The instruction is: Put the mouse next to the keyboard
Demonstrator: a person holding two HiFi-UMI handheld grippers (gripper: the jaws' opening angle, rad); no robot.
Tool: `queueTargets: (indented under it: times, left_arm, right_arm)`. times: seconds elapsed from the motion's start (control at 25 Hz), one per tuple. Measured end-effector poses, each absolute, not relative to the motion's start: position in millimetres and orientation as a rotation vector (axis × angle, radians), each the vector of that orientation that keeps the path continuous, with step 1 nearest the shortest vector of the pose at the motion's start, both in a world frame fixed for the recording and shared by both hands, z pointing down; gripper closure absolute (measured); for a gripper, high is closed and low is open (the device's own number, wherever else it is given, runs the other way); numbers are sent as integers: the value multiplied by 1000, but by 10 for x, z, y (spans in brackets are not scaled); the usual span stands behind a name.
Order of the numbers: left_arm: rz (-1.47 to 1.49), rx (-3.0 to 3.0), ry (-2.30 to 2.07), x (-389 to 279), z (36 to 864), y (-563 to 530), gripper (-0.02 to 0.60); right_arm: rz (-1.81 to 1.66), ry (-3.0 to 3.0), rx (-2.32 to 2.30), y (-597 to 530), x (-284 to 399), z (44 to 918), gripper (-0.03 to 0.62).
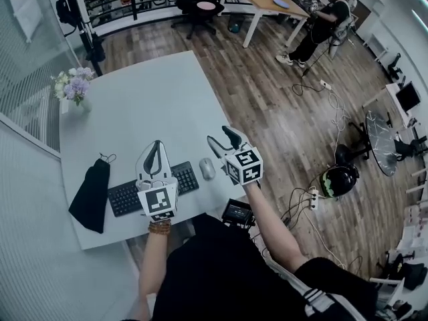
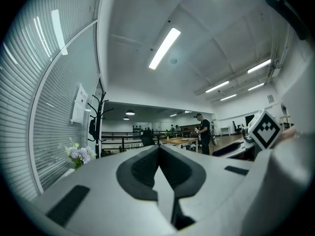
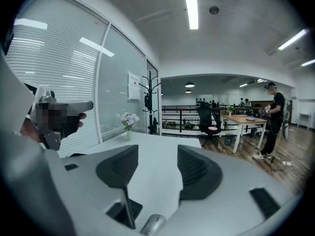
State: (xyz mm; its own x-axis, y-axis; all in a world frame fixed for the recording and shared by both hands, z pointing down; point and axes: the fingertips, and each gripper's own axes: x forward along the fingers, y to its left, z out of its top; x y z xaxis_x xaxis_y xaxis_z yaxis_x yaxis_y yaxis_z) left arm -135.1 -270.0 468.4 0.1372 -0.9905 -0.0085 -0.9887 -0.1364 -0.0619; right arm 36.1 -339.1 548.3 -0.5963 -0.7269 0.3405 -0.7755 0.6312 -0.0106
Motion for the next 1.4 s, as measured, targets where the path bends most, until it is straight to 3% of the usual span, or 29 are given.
queueTargets:
  times: [0.84, 1.4]
  left_arm:
    - [13, -2267, 1974, -1378, 4208, -2239, 570]
    - [-5, -2273, 1945, -1250, 4221, -1665, 570]
  right_arm:
    - [-7, -2726, 1281, -2772, -84, 4330, 395]
    - [-66, -2767, 1239, -1947, -400, 4344, 447]
